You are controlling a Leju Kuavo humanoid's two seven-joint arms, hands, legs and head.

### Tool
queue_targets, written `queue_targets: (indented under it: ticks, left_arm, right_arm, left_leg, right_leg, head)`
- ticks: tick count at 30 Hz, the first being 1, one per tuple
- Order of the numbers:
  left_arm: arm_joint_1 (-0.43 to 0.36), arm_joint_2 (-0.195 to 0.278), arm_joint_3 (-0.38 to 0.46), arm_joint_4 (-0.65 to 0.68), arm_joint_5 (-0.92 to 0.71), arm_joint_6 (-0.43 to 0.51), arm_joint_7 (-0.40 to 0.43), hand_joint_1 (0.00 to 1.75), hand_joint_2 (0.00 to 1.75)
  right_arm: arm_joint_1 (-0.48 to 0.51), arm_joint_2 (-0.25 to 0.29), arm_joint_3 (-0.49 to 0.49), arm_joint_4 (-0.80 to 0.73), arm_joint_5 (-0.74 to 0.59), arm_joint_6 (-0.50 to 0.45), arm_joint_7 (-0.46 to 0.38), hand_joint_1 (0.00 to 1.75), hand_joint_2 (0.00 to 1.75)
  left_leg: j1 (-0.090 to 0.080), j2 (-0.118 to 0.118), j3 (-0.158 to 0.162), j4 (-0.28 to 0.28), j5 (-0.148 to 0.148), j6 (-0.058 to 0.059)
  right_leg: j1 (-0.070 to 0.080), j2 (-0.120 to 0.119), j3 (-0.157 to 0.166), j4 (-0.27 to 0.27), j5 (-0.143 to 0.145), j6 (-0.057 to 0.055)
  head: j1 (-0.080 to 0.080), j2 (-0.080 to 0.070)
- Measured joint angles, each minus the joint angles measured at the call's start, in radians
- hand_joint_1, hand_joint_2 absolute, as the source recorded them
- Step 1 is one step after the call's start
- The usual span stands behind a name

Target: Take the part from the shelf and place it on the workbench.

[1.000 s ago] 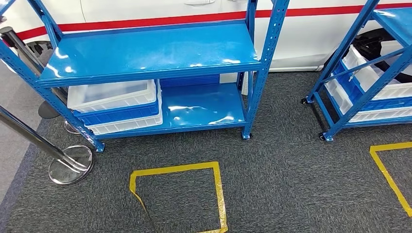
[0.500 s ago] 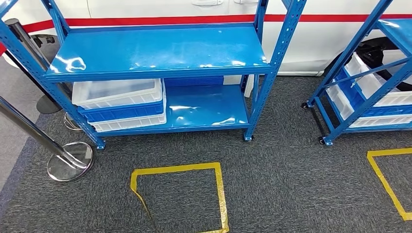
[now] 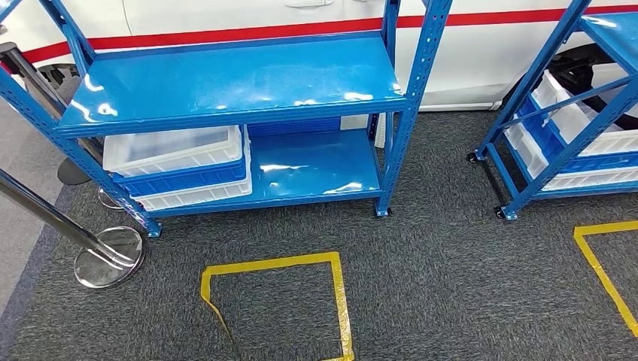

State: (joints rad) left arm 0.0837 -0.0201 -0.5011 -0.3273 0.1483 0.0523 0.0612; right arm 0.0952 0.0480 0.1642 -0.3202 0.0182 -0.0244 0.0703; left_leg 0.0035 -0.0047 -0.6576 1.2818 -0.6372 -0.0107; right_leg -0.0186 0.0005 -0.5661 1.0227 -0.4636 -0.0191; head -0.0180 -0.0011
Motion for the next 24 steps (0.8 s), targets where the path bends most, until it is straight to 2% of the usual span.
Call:
queue_targets:
  ticks: [1, 3, 4, 5, 6, 7, 8, 12, 17, 21, 24]
  left_arm:
    - [0.020, 0.003, 0.026, 0.004, -0.009, -0.003, -0.003, 0.00, 0.00]
    - [0.059, 0.008, 0.072, 0.016, -0.025, -0.008, -0.009, 0.00, 0.00]
    - [0.077, 0.011, 0.093, 0.023, -0.033, -0.010, -0.012, 0.00, 0.00]
    - [0.092, 0.014, 0.117, 0.031, -0.042, -0.013, -0.015, 0.00, 0.00]
    - [0.106, 0.016, 0.142, 0.037, -0.051, -0.016, -0.019, 0.00, 0.00]
    - [0.118, 0.018, 0.171, 0.041, -0.062, -0.020, -0.023, 0.00, 0.00]
    - [0.127, 0.019, 0.198, 0.044, -0.073, -0.023, -0.028, 0.00, 0.00]
    - [0.116, 0.021, 0.280, 0.029, -0.114, -0.036, -0.047, 0.00, 0.00]
    - [0.082, 0.022, 0.364, 0.000, -0.144, -0.047, -0.061, 0.00, 0.00]
    - [0.071, 0.022, 0.408, -0.016, -0.147, -0.049, -0.062, 0.00, 0.00]
    - [0.070, 0.022, 0.428, -0.023, -0.147, -0.049, -0.063, 0.00, 0.00]
  right_arm:
    - [-0.011, -0.002, -0.008, -0.014, 0.000, 0.001, -0.004, 0.00, 0.44]
    - [-0.033, -0.003, -0.021, -0.046, -0.002, 0.002, -0.013, 0.00, 1.31]
    - [-0.044, -0.004, -0.028, -0.062, -0.002, 0.003, -0.017, 0.00, 1.75]
    - [-0.054, -0.006, -0.035, -0.078, -0.003, 0.004, -0.021, 0.00, 1.75]
    - [-0.060, -0.009, -0.043, -0.094, -0.005, 0.005, -0.026, 0.00, 1.75]
    - [-0.064, -0.012, -0.053, -0.108, -0.006, 0.006, -0.030, 0.00, 1.75]
    - [-0.063, -0.016, -0.062, -0.117, -0.008, 0.007, -0.035, 0.00, 1.75]
    - [-0.027, -0.027, -0.087, -0.122, -0.012, 0.017, -0.051, 0.00, 1.75]
    - [0.032, -0.032, -0.108, -0.113, -0.016, 0.019, -0.064, 0.00, 1.75]
    - [0.047, -0.036, -0.122, -0.107, -0.016, 0.020, -0.065, 0.00, 0.00]
    - [0.049, -0.036, -0.127, -0.104, -0.016, 0.020, -0.065, 0.00, 0.00]
  left_leg:
    - [0.000, 0.000, 0.004, -0.015, 0.021, 0.000]
    - [0.000, 0.000, 0.057, -0.138, 0.097, 0.006]
    - [-0.002, 0.001, 0.085, -0.202, 0.125, 0.010]
    - [-0.004, 0.001, 0.106, -0.248, 0.142, 0.015]
    - [-0.007, 0.001, 0.116, -0.270, 0.148, 0.020]
    - [-0.010, 0.000, 0.117, -0.274, 0.146, 0.025]
    - [-0.009, -0.001, 0.119, -0.277, 0.150, 0.027]
    - [-0.007, -0.006, 0.119, -0.281, 0.153, 0.024]
    - [-0.008, 0.000, 0.120, -0.280, 0.149, 0.033]
    - [-0.009, 0.006, 0.122, -0.280, 0.146, 0.036]
    - [-0.009, 0.005, 0.123, -0.280, 0.146, 0.036]
  right_leg:
    - [0.000, 0.000, 0.001, 0.001, -0.001, 0.001]
    - [0.000, 0.001, 0.006, 0.002, -0.005, 0.004]
    - [0.001, 0.000, 0.008, 0.003, -0.007, 0.008]
    - [0.002, -0.001, 0.009, 0.003, -0.008, 0.013]
    - [0.003, -0.002, 0.009, 0.003, -0.009, 0.018]
    - [0.003, -0.003, 0.010, 0.001, -0.009, 0.024]
    - [0.004, -0.003, 0.010, 0.001, -0.012, 0.026]
    - [0.009, -0.007, 0.015, -0.004, -0.010, -0.004]
    - [0.008, -0.002, 0.022, -0.012, -0.005, 0.007]
    - [0.008, 0.003, 0.022, -0.015, -0.004, 0.016]
    - [0.008, 0.003, 0.022, -0.016, -0.006, 0.028]
  head:
    - [0.000, 0.000]
    - [0.000, 0.000]
    - [0.000, 0.000]
    - [0.000, 0.000]
    - [0.001, 0.000]
    - [0.001, 0.000]
    - [0.001, 0.000]
    - [0.005, 0.000]
    - [0.006, 0.000]
    - [0.006, 0.000]
    - [0.006, 0.000]
